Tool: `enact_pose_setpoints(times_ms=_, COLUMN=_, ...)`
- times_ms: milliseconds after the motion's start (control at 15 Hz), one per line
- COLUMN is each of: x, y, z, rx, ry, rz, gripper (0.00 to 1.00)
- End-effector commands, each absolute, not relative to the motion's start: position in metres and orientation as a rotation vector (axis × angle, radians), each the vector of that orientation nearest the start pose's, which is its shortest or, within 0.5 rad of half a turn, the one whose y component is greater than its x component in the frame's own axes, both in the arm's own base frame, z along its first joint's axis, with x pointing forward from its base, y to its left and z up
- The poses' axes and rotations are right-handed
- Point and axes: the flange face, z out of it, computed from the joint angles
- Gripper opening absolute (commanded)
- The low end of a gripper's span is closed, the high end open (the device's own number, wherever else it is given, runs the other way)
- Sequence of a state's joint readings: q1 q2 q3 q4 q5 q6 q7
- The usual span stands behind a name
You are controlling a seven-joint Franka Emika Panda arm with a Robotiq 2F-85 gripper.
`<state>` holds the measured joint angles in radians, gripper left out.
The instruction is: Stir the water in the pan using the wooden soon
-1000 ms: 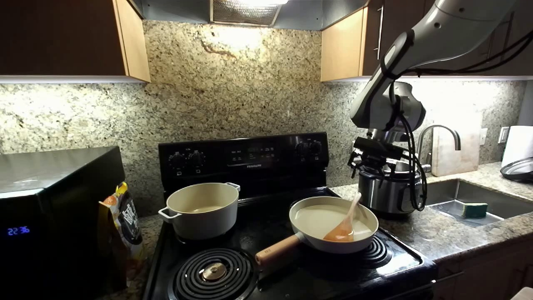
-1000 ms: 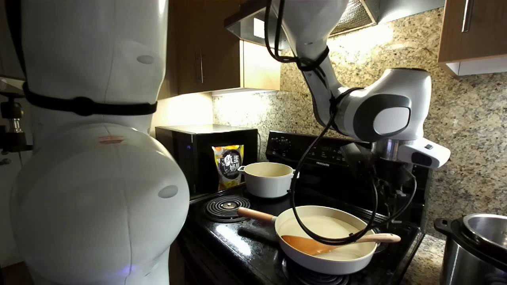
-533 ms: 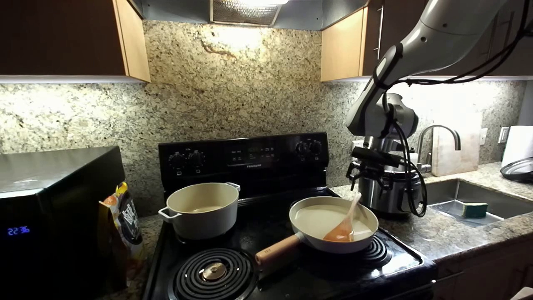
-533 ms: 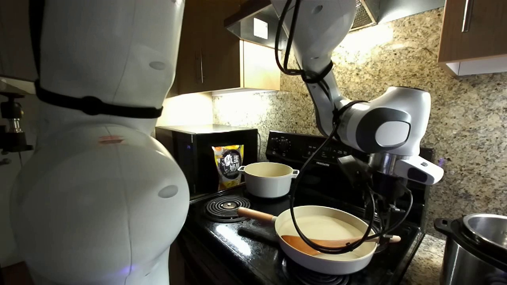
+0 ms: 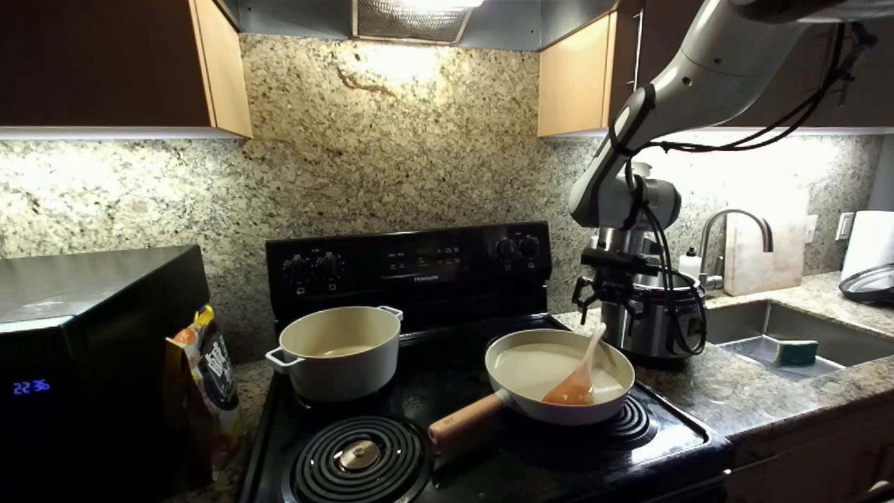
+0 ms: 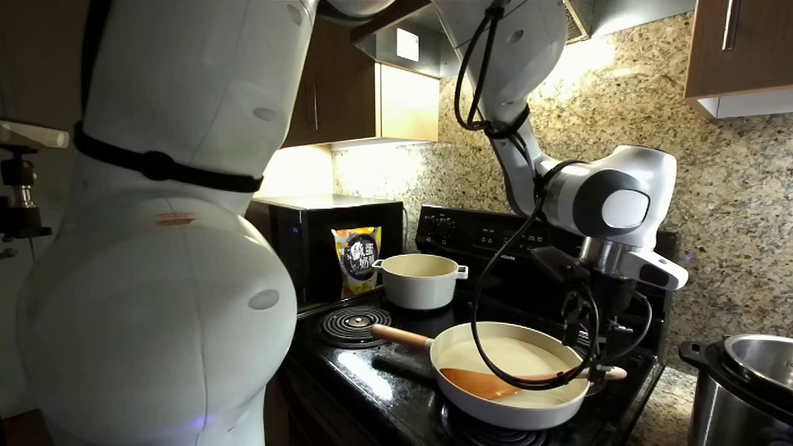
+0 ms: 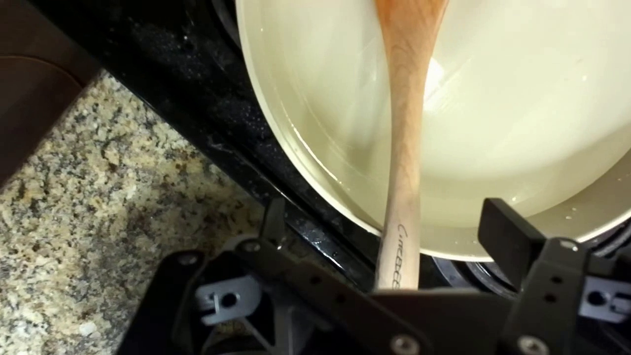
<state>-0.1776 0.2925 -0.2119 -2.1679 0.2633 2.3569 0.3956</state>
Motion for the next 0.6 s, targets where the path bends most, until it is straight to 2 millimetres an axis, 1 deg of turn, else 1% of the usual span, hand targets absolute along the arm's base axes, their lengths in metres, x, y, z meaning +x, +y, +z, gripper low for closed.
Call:
enact_pose_setpoints(times_ms=0, x=0.5218, y=-0.2114, z=0.2447, rx=-2.701, ry=1.391, rz=0.236, gripper=0.74)
enact_pose_setpoints(times_ms=267, x=0.5240, y=-0.2153, z=0.2359, rx=-2.714, ry=1.400, rz=0.307, gripper=0.47)
enact_pose_setpoints(times_ms=533, x=0.5262, y=-0.2189, z=0.2376, rx=-2.730, ry=1.403, rz=0.335, gripper=0.20)
